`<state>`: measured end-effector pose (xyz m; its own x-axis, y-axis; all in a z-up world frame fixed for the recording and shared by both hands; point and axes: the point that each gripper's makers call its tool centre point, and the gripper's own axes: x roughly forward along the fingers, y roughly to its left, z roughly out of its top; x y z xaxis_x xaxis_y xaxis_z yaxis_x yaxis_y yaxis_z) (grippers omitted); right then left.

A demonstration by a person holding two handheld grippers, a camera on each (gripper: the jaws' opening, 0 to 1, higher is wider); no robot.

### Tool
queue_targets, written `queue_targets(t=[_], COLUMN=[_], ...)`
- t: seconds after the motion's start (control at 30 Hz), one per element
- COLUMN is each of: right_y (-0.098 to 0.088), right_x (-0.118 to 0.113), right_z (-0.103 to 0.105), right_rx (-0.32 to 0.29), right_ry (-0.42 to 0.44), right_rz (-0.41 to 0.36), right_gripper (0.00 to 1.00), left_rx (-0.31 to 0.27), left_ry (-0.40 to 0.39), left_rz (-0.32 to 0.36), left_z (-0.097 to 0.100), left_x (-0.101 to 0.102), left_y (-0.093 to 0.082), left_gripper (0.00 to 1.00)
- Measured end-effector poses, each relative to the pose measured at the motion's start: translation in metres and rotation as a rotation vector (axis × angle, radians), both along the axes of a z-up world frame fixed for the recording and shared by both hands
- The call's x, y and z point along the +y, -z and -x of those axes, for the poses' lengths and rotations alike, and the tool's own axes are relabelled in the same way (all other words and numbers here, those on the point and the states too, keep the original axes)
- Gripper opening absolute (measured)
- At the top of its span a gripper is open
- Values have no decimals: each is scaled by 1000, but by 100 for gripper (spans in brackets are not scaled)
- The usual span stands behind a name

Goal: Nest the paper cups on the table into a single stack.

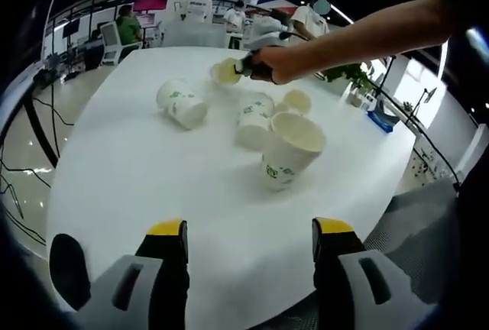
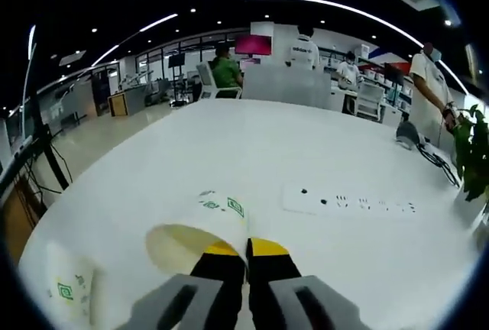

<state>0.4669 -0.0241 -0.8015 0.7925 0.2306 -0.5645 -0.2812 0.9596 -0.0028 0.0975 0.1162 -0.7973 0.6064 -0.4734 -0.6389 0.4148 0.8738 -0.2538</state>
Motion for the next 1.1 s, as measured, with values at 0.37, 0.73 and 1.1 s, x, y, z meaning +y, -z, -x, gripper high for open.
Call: queue_targets(t=[0.37, 0.73, 1.1], right_y=[-45, -76, -101], right_x=[-4, 2, 1], right_z=[-4, -2, 18], right_rx=[-44, -37, -43], right_ry=[-97, -203, -311], right_rz=[19, 25, 57], right_gripper=[0, 0, 0], left_rx=[-42, -90, -131], left_ry=[16, 21, 8], left_rz=[5, -1, -1], left_z=[-3, 2, 9], left_x=[-11, -15, -21], left_y=[-14, -32, -43], left_gripper=[65, 65, 65])
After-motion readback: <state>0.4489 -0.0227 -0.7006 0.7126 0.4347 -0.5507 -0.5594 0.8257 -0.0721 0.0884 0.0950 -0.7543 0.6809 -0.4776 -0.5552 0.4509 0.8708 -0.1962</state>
